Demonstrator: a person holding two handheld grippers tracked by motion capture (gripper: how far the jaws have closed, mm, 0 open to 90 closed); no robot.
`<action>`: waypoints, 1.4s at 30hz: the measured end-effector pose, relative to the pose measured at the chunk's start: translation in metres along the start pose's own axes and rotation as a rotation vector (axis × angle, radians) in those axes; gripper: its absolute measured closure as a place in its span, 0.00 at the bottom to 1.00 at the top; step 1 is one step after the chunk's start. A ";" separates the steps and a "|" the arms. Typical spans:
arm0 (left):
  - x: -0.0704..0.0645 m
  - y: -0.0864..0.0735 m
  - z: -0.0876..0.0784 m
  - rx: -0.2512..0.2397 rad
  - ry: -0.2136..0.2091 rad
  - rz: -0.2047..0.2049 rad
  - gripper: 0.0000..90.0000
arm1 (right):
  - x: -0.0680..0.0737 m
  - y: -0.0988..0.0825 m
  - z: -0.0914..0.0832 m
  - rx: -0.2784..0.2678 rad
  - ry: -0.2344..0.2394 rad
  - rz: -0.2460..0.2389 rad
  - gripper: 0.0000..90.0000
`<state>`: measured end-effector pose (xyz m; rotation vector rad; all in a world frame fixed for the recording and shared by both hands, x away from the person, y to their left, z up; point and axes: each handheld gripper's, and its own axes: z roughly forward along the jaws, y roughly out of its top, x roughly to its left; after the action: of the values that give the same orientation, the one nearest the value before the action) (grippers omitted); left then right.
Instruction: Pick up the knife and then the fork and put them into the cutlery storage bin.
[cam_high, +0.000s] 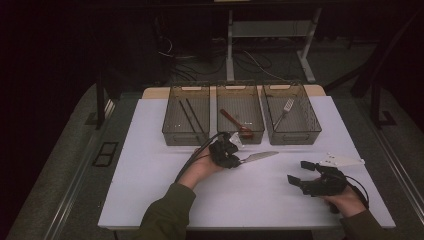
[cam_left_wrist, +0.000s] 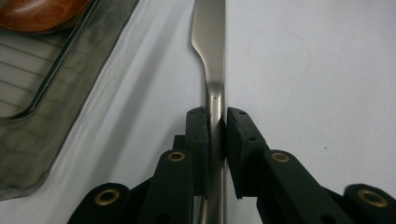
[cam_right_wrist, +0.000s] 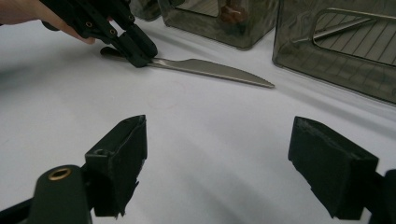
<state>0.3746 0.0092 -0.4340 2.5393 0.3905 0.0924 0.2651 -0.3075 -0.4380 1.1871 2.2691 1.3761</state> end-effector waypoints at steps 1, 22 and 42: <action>0.000 0.000 0.000 0.002 -0.003 0.005 0.88 | 0.000 0.000 0.000 0.001 0.001 -0.001 0.22; -0.008 -0.006 -0.011 -0.091 -0.035 0.020 0.88 | -0.002 0.002 -0.003 0.000 0.000 0.013 0.22; -0.036 -0.003 -0.057 -0.357 -0.052 -0.016 0.88 | 0.034 0.060 0.024 -0.111 0.145 0.073 0.50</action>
<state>0.3305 0.0309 -0.3875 2.1821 0.3406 0.0814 0.2875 -0.2533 -0.3944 1.1809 2.2296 1.6416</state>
